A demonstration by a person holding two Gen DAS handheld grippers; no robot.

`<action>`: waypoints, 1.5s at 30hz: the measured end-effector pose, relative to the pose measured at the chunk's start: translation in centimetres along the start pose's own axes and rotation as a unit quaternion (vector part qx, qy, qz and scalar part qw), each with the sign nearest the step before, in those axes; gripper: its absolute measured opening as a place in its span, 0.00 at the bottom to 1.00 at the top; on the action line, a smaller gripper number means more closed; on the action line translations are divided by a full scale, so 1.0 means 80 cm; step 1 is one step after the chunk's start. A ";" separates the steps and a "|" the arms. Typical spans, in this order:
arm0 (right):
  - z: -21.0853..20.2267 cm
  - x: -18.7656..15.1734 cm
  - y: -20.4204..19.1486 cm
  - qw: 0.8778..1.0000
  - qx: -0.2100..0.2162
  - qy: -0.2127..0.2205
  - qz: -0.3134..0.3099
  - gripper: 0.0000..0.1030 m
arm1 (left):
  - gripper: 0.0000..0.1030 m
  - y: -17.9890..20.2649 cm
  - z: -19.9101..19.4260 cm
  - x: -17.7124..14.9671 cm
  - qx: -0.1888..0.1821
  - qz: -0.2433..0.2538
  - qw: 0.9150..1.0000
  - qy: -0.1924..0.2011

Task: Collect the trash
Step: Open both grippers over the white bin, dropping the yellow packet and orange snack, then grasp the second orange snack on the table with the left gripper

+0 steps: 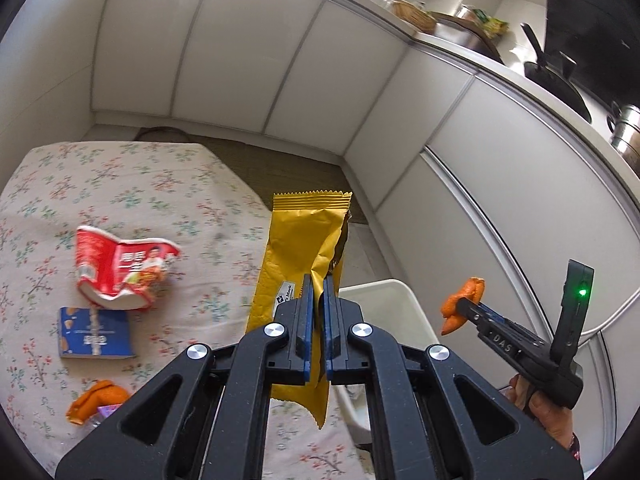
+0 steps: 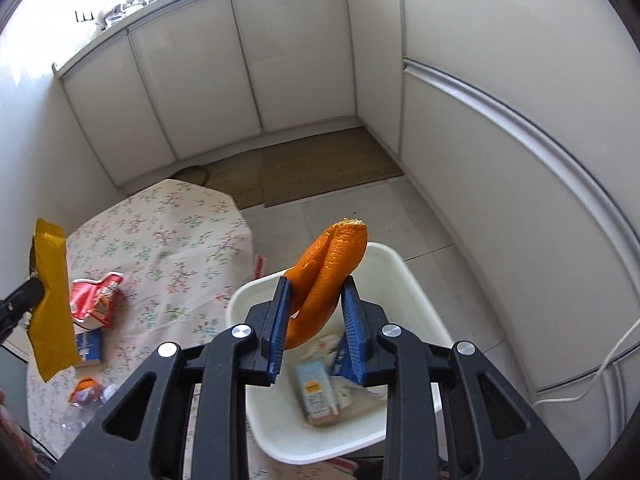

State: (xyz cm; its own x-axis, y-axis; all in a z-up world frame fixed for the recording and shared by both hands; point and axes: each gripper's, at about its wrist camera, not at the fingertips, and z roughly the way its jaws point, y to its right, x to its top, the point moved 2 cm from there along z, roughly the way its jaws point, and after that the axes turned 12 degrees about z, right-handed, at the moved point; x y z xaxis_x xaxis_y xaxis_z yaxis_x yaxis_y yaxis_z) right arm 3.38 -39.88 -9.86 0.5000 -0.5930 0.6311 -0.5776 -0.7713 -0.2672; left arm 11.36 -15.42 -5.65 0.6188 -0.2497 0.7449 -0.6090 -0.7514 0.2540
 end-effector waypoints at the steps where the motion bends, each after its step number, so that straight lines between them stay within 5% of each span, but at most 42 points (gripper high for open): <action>1: -0.002 0.000 0.005 1.000 -0.001 0.002 0.001 0.36 | 0.03 0.008 0.004 0.002 -0.004 0.004 1.000 0.000; 4: -0.011 0.006 0.020 1.000 -0.013 0.019 0.014 0.55 | 0.03 0.035 0.017 0.008 -0.019 0.016 1.000 -0.004; 13: -0.031 0.018 0.064 0.995 -0.042 0.057 0.063 0.74 | 0.03 0.093 0.048 0.014 -0.053 0.041 0.998 -0.013; 30: -0.053 0.033 0.143 0.974 -0.133 0.121 0.139 0.88 | 0.07 0.185 0.131 0.019 -0.094 0.079 0.991 -0.058; 38: -0.047 0.032 0.145 0.971 -0.153 0.123 0.138 0.90 | 0.48 0.176 0.147 0.008 -0.039 0.068 0.993 -0.086; 40: -0.046 0.031 0.140 0.971 -0.155 0.125 0.129 0.91 | 0.69 0.168 0.144 0.004 -0.002 0.063 0.994 -0.087; 45: -0.040 0.023 0.119 0.975 -0.156 0.122 0.101 0.93 | 0.78 0.144 0.132 -0.005 0.057 0.061 0.993 -0.084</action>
State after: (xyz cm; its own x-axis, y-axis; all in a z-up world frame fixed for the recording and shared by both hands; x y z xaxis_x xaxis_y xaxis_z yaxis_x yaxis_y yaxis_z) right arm -3.25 -47.55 -8.95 0.2087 -0.6240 0.7530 -0.8359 -0.5136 -0.1939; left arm 9.32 -30.42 -9.54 0.6239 -0.4348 0.6494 -0.6302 -0.7713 0.0890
